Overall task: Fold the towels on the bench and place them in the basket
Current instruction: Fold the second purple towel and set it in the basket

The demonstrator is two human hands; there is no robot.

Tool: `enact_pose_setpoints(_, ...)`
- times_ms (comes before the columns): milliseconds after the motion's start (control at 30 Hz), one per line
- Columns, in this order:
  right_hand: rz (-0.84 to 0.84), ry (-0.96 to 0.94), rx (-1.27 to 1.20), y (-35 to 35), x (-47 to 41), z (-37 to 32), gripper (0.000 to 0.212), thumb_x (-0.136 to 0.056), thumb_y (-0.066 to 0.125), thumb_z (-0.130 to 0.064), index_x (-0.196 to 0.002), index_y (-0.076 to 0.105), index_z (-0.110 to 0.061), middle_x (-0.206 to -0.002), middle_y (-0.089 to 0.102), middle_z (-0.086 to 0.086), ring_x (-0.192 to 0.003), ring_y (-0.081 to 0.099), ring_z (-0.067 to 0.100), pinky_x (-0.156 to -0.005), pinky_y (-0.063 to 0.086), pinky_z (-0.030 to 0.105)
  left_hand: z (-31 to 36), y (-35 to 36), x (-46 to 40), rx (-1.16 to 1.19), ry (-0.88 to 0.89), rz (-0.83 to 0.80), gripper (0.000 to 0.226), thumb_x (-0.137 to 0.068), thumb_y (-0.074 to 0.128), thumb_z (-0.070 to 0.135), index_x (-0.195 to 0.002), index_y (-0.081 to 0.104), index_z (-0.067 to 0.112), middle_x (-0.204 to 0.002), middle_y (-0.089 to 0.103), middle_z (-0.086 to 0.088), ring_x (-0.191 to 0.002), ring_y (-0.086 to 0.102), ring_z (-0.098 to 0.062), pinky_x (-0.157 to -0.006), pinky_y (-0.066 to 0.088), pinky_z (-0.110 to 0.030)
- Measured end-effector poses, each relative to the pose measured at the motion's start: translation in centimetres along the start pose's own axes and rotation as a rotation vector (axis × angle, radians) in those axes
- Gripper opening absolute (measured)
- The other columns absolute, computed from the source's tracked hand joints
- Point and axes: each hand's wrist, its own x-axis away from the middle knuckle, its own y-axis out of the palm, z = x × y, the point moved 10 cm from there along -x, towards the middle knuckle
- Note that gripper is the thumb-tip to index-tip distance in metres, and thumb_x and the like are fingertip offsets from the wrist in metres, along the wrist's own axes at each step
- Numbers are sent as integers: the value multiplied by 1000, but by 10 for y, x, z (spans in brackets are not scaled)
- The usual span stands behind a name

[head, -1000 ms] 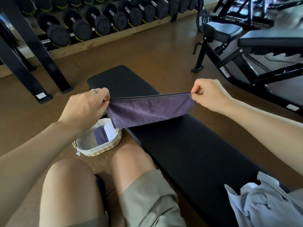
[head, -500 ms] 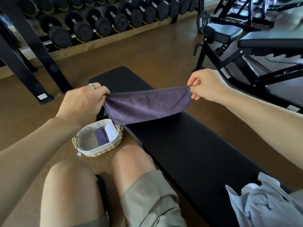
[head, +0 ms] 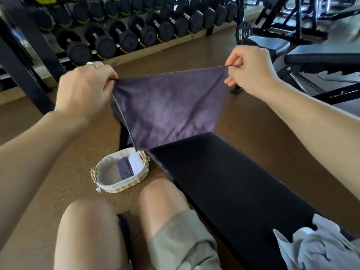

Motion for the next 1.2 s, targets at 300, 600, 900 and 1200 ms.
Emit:
enact_pose_setpoints(300, -6, -9, 32, -10, -29, -5, 16, -91, 53, 3, -97, 65, -5, -68, 70, 6, -59, 73, 11, -63, 62, 29, -9, -9, -40, -44, 17, 53, 22, -98, 52, 20, -112, 67, 12, -108, 66, -18, -97, 61, -45, -74, 50, -54)
enact_pose_setpoints(600, -14, 32, 81, 30, -90, 12, 19, -94, 47, 1, -96, 63, -10, -75, 72, 11, -59, 73, 9, -62, 60, 27, -31, 53, -86, -51, -27, -36, 24, -98, 51, 17, -112, 69, 10, -112, 67, -18, -101, 59, -45, -76, 47, -53)
enact_pose_setpoints(900, 185, -97, 72, 29, -79, 19, 17, -91, 49, 0, -96, 62, -10, -81, 67, 8, -76, 70, 24, -74, 57, 45, -41, 69, -88, -29, 18, 107, 22, -100, 46, 19, -110, 62, 9, -105, 58, -19, -89, 58, -43, -62, 41, -47)
enact_pose_setpoints(1200, -364, -104, 343, 156, 164, 95, 13, -92, 62, -5, -93, 59, -18, -88, 53, -2, -65, 58, 24, -59, 49, 42, 12, 215, 122, 63, 459, -472, 29, -73, 82, 1, -88, 65, 20, -81, 57, 2, -61, 54, -23, -50, 49, -36)
